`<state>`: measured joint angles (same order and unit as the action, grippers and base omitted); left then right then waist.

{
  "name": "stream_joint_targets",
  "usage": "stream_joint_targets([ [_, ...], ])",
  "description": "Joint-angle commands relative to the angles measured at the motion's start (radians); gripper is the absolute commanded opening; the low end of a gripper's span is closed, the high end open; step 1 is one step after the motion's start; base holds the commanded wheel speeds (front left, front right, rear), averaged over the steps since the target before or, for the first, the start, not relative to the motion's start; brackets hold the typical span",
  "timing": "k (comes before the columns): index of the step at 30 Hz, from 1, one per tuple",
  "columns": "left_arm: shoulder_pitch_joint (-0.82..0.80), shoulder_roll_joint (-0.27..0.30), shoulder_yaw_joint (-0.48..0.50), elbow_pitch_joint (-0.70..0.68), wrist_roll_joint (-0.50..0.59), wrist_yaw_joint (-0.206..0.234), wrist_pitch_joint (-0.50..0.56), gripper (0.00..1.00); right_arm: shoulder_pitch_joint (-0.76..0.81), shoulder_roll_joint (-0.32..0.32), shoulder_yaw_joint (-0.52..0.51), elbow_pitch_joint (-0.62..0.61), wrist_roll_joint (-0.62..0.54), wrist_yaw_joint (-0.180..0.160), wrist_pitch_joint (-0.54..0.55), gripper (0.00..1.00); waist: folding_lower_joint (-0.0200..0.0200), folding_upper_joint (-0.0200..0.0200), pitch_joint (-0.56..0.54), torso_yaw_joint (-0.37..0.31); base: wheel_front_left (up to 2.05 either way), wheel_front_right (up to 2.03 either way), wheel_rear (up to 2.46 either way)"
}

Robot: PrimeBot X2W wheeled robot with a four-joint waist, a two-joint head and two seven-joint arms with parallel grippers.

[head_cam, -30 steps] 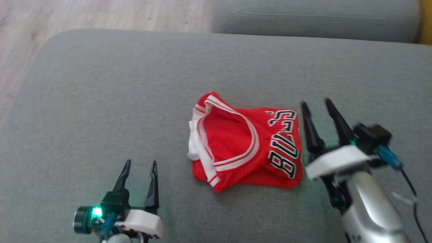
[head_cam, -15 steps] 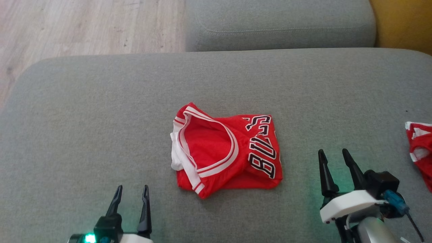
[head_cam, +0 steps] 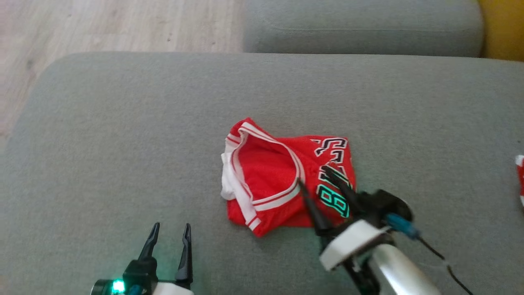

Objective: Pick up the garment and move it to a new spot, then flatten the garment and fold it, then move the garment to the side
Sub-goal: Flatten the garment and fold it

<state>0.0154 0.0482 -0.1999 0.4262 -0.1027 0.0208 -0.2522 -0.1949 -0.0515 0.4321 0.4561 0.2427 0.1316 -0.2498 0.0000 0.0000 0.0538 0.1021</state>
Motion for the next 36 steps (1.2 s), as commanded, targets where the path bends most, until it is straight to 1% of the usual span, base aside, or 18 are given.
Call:
stream_joint_targets([
  [1, -0.045, 0.002, 0.023, -0.018, -0.013, 0.001, -0.010, 1.00, -0.063, 0.001, 0.067, -0.018, 0.023, -0.001, 0.002, 1.00, 0.0000, 0.0000, 0.013, 0.025, 0.00, 0.00, 0.00],
  [4, -0.048, 0.002, 0.015, -0.012, -0.020, 0.000, -0.010, 1.00, -0.123, 0.001, 0.181, 0.014, 0.050, -0.001, 0.034, 1.00, 0.0000, 0.0000, 0.025, 0.056, 0.00, 0.00, 0.00],
  [7, -0.053, 0.002, 0.008, -0.010, -0.025, 0.001, -0.010, 1.00, -0.166, 0.000, 0.262, 0.067, 0.065, -0.001, 0.081, 1.00, 0.0000, 0.0000, 0.035, 0.088, 0.00, 0.00, 0.00],
  [10, -0.056, 0.002, -0.001, -0.009, -0.032, 0.003, -0.010, 1.00, -0.191, -0.002, 0.300, 0.120, 0.074, -0.001, 0.111, 1.00, 0.0000, 0.0000, 0.044, 0.116, 0.00, 0.00, 0.00],
  [13, -0.056, 0.002, -0.008, -0.011, -0.039, 0.006, -0.010, 1.00, -0.201, -0.002, 0.306, 0.182, 0.067, -0.001, 0.134, 1.00, 0.0000, 0.0000, 0.052, 0.134, 0.00, 0.00, 0.00],
  [17, -0.054, 0.002, -0.009, -0.014, -0.042, 0.008, -0.010, 1.00, -0.208, -0.002, 0.330, 0.211, 0.070, -0.001, 0.141, 1.00, 0.0000, 0.0000, 0.059, 0.139, 0.00, 0.00, 0.00],
  [18, -0.055, 0.002, -0.009, -0.015, -0.043, 0.009, -0.010, 1.00, -0.211, -0.001, 0.338, 0.215, 0.072, -0.001, 0.141, 0.95, 0.0000, 0.0000, 0.061, 0.139, 0.00, 0.00, 0.00],
  [19, -0.056, 0.002, -0.010, -0.016, -0.043, 0.008, -0.010, 1.00, -0.214, -0.001, 0.348, 0.219, 0.076, -0.001, 0.144, 0.61, 0.0000, 0.0000, 0.063, 0.139, 0.00, 0.00, 0.00],
  [20, -0.059, 0.002, -0.011, -0.016, -0.043, 0.008, -0.010, 1.00, -0.218, -0.001, 0.356, 0.223, 0.081, -0.001, 0.146, 0.02, 0.0000, 0.0000, 0.065, 0.139, 0.00, 0.00, 0.00],
  [21, -0.062, 0.002, -0.014, -0.015, -0.043, 0.009, -0.010, 1.00, -0.222, -0.001, 0.366, 0.227, 0.086, -0.001, 0.149, 0.00, 0.0000, 0.0000, 0.065, 0.139, 0.00, 0.00, 0.00],
  [24, -0.066, 0.002, -0.018, -0.015, -0.044, 0.009, -0.010, 1.00, -0.231, -0.001, 0.380, 0.231, 0.103, -0.001, 0.149, 0.00, 0.0000, 0.0000, 0.067, 0.139, 0.00, 0.00, 0.00],
  [28, -0.075, 0.002, -0.027, -0.015, -0.043, 0.007, -0.010, 1.00, -0.259, 0.000, 0.404, 0.217, 0.140, -0.001, 0.115, 0.00, 0.0000, 0.0000, 0.071, 0.142, 0.00, 0.00, 0.00],
  [36, -0.084, 0.002, -0.047, -0.010, -0.040, 0.004, -0.010, 1.00, -0.331, 0.001, 0.482, 0.178, 0.257, -0.001, 0.081, 0.00, 0.0000, 0.0000, 0.073, 0.178, 0.00, 0.00, 0.00],
])
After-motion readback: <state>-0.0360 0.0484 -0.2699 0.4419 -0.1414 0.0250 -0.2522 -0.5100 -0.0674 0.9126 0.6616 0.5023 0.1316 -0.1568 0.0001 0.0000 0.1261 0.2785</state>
